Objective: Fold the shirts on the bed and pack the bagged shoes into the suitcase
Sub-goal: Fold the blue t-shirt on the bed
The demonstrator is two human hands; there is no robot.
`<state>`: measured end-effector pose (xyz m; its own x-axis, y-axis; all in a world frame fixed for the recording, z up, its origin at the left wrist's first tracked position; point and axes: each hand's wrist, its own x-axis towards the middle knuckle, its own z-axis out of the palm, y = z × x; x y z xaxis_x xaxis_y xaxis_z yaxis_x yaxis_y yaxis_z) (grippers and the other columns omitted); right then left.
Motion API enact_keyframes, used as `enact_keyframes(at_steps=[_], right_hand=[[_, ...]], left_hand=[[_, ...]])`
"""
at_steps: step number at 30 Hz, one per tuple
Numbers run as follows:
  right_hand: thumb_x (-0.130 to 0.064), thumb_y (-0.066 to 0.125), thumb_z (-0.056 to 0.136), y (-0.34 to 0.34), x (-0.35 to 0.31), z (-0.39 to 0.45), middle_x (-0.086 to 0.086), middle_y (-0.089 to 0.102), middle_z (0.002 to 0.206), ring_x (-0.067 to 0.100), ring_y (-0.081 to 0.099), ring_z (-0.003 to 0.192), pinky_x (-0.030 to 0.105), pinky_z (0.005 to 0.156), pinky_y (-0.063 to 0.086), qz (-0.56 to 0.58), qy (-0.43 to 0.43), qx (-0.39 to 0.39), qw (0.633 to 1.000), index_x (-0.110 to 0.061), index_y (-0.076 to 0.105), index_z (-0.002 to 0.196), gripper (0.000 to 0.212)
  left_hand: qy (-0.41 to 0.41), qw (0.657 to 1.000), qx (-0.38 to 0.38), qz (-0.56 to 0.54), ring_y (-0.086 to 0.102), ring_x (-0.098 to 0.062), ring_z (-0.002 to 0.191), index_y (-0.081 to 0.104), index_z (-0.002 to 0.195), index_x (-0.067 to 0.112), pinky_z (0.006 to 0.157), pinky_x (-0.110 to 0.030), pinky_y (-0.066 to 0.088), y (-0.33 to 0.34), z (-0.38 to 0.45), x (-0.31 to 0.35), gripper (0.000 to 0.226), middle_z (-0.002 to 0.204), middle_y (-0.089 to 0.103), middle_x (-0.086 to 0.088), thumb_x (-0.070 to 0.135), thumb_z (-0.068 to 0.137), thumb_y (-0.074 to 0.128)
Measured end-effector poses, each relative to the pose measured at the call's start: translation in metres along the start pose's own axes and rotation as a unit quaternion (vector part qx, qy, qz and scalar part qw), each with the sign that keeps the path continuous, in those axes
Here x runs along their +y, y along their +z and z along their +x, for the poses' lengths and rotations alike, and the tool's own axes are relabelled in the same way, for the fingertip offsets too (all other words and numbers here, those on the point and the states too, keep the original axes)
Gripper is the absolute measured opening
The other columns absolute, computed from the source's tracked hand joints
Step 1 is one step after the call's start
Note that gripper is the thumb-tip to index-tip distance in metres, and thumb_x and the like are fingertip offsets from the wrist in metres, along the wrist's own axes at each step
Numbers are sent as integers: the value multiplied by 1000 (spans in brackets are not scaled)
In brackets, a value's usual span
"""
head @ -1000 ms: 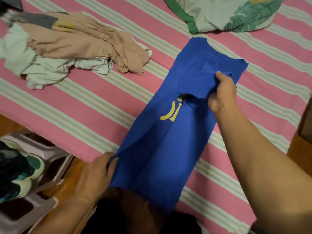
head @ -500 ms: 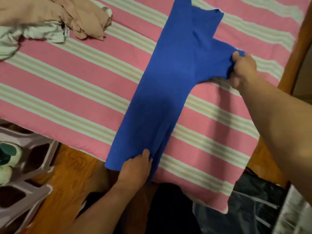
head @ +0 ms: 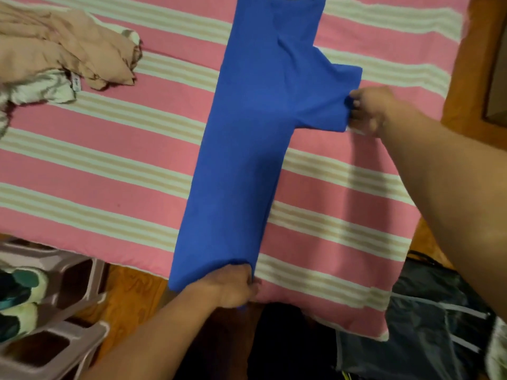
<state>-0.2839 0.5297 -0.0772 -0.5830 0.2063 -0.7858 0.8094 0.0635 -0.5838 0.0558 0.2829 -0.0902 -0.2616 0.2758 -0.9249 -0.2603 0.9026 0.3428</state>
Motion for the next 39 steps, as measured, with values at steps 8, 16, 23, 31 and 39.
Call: enact_keyframes(at_steps=[8, 16, 23, 31, 39], right_hand=[[-38, 61, 97, 9, -16, 42, -1, 70, 103, 18, 68, 85, 33, 69, 56, 43, 32, -8, 999, -20, 62, 115, 25], [-30, 70, 92, 13, -23, 59, 5, 78, 100, 18, 75, 80, 31, 63, 60, 115, 54, -103, 987, -20, 75, 109, 21], [-33, 69, 94, 15, 26, 43, -3, 68, 85, 27, 66, 82, 45, 73, 57, 179, -155, 270, 933, -23, 65, 84, 15], [-36, 71, 92, 4, 30, 44, 14, 75, 86, 34, 71, 75, 42, 54, 56, 161, -95, 154, 970, -15, 70, 96, 21], [-48, 61, 95, -2, 24, 49, 3, 70, 67, 22, 66, 57, 29, 42, 48, 83, -122, 132, 980, -17, 69, 96, 33]], left_hand=[[157, 842, 486, 175, 55, -31, 94, 64, 108, 13, 79, -43, 48, -142, 72, -4, 19, 105, 58, -6, 25, 95, 56], [180, 812, 552, 56, 17, -32, 154, 33, 155, 9, 126, -43, 17, -325, 161, 51, 59, 165, 21, -14, 42, 106, 37], [152, 813, 561, -20, 3, -20, 157, 17, 161, 25, 127, -39, 14, -336, 187, 49, 63, 170, 8, -4, 51, 104, 24], [-43, 875, 418, 240, 24, -39, 140, -4, 157, 51, 112, -49, 29, -378, 170, 87, 63, 156, 18, -16, 69, 99, 15], [235, 773, 447, 383, 51, -29, 109, 64, 127, 23, 89, -41, 40, -478, 170, 146, 31, 117, 60, -3, 28, 101, 49]])
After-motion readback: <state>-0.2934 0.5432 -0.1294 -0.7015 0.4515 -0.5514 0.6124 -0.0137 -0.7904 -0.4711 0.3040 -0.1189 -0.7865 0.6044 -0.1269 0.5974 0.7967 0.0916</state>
